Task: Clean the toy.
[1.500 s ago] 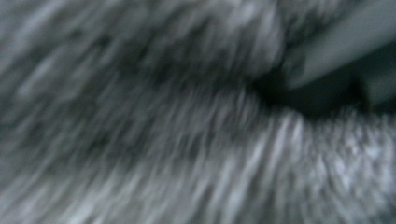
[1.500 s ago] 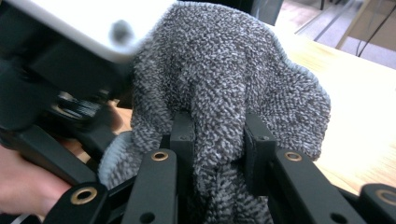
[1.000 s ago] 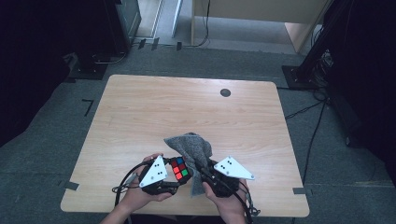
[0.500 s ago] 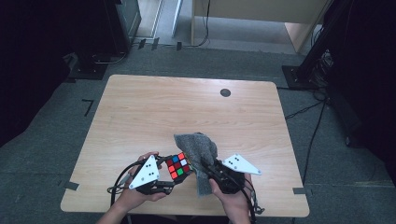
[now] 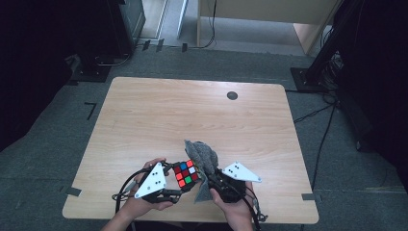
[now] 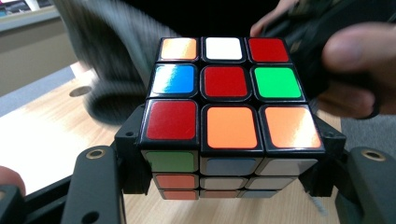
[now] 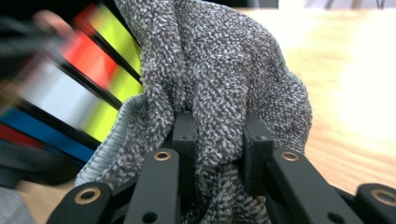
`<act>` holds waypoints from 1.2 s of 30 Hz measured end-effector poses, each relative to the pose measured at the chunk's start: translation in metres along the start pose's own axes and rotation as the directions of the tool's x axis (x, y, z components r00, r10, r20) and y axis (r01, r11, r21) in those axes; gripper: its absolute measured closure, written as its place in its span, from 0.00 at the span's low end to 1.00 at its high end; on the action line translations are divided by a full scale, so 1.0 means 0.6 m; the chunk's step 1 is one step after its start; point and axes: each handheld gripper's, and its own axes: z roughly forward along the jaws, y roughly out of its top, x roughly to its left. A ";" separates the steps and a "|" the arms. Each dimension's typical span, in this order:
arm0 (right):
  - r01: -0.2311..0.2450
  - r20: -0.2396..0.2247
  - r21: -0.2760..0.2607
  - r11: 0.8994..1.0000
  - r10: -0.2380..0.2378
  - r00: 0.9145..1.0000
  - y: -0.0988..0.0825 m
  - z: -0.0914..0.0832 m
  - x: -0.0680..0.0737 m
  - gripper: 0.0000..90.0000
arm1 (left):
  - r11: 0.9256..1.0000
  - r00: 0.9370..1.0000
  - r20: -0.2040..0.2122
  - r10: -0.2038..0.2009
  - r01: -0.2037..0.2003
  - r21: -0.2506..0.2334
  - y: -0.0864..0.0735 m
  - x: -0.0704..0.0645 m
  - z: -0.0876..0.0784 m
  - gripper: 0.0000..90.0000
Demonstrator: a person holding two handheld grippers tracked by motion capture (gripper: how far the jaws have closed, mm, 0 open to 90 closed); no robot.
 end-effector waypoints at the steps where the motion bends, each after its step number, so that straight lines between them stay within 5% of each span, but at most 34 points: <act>1: 0.005 0.011 0.023 1.000 -0.005 1.000 -0.002 0.004 -0.004 0.81 | 1.000 1.000 0.000 0.000 0.000 0.000 0.000 0.000 0.000 0.38; 4: -0.011 0.023 0.030 0.999 0.010 1.000 -0.004 0.006 -0.013 0.80 | 1.000 1.000 0.002 -0.010 0.010 -0.013 0.000 0.006 -0.005 0.38; 6: -0.026 0.017 -0.014 1.000 0.026 1.000 0.004 -0.005 -0.015 0.80 | 0.999 1.000 -0.008 -0.011 0.011 0.033 -0.008 0.011 0.000 0.38; 11: -0.018 -0.045 -0.127 0.992 0.012 0.999 0.026 -0.036 0.000 0.80 | 0.999 1.000 0.010 -0.005 0.004 0.051 -0.011 0.002 0.012 0.38; 17: -0.009 -0.045 -0.087 0.996 0.005 0.999 0.007 -0.017 0.011 0.81 | 0.999 1.000 0.010 0.008 -0.008 0.042 -0.002 -0.003 0.008 0.38; 21: -0.029 -0.028 0.015 0.999 0.030 0.999 -0.005 0.003 -0.006 0.80 | 1.000 1.000 0.006 -0.010 0.010 0.021 -0.002 0.004 0.002 0.38; 25: -0.046 -0.040 -0.013 0.999 0.045 0.998 0.003 -0.005 -0.011 0.80 | 1.000 1.000 0.009 -0.018 0.018 0.015 -0.005 0.009 0.000 0.38; 27: -0.043 -0.067 -0.084 0.996 0.038 0.997 0.018 -0.024 -0.004 0.80 | 0.999 1.000 0.004 -0.008 0.007 0.042 -0.010 0.008 0.005 0.38; 29: -0.036 -0.078 -0.100 0.994 0.028 0.997 0.021 -0.029 0.001 0.80 | 0.999 1.000 0.007 -0.008 0.008 0.052 -0.013 0.005 0.010 0.38; 31: 0.012 -0.074 -0.100 0.995 -0.019 0.997 0.020 -0.028 0.015 0.80 | 0.999 1.000 0.018 -0.008 0.007 0.039 -0.007 0.001 0.010 0.38; 36: -0.013 -0.059 -0.063 0.998 0.009 0.998 0.005 -0.013 0.007 0.80 | 1.000 1.000 0.017 -0.011 0.010 0.026 -0.003 0.003 0.003 0.38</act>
